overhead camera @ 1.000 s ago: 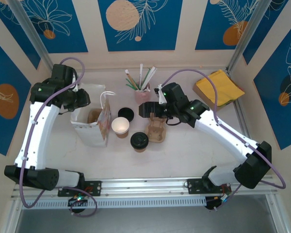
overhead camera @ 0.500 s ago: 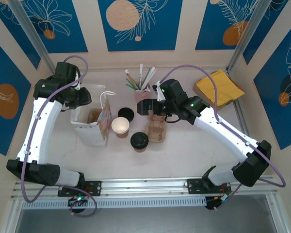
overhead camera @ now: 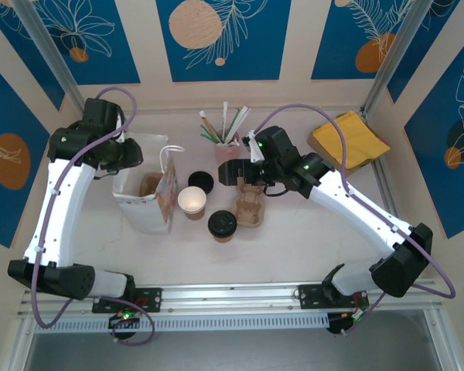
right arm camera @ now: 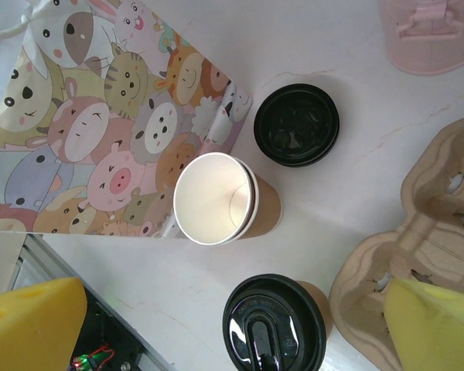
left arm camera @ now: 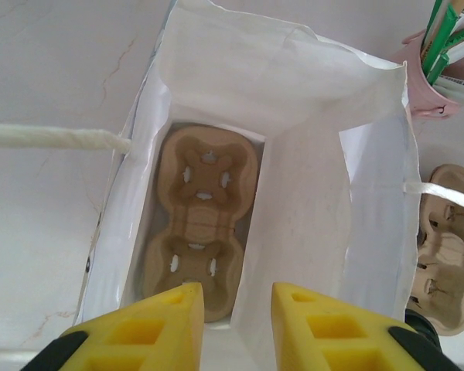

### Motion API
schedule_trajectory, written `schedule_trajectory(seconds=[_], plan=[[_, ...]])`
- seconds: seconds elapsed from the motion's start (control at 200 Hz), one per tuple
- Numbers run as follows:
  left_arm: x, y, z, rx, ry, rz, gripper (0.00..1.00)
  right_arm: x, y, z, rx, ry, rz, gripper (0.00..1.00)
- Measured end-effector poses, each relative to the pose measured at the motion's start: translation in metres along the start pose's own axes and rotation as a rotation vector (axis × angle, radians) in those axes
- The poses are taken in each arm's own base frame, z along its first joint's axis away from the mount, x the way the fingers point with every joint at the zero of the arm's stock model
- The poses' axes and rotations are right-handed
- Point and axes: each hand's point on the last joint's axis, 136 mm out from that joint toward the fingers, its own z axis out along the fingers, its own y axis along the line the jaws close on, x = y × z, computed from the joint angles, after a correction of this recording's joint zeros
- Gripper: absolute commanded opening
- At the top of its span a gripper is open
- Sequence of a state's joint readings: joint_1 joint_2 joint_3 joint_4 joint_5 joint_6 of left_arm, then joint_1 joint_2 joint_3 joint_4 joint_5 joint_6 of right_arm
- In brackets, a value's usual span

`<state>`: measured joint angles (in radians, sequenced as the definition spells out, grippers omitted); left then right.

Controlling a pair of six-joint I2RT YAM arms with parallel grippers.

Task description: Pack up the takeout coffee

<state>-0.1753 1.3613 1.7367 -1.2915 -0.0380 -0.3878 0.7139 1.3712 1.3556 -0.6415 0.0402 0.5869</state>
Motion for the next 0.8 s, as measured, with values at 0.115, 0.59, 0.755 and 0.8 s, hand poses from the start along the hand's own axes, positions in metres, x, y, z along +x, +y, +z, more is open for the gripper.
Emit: schedule_trajectory(seconds=[0.115, 0.59, 0.755, 0.8], plan=[[-0.001, -0.002, -0.007, 0.014, -0.014, -0.004, 0.31, 0.000, 0.000, 0.000, -0.003, 0.001, 0.000, 0.99], [0.005, -0.055, -0.032, 0.133, -0.045, 0.108, 0.37, -0.001, 0.003, -0.021, -0.019, -0.036, -0.003, 0.99], [0.012, -0.081, -0.036, 0.160, -0.043, 0.181, 0.41, 0.003, 0.001, -0.024, -0.017, -0.033, -0.002, 0.99], [0.014, -0.085, -0.035, 0.157, -0.037, 0.197, 0.42, 0.004, 0.001, -0.025, -0.016, -0.032, -0.002, 0.99]])
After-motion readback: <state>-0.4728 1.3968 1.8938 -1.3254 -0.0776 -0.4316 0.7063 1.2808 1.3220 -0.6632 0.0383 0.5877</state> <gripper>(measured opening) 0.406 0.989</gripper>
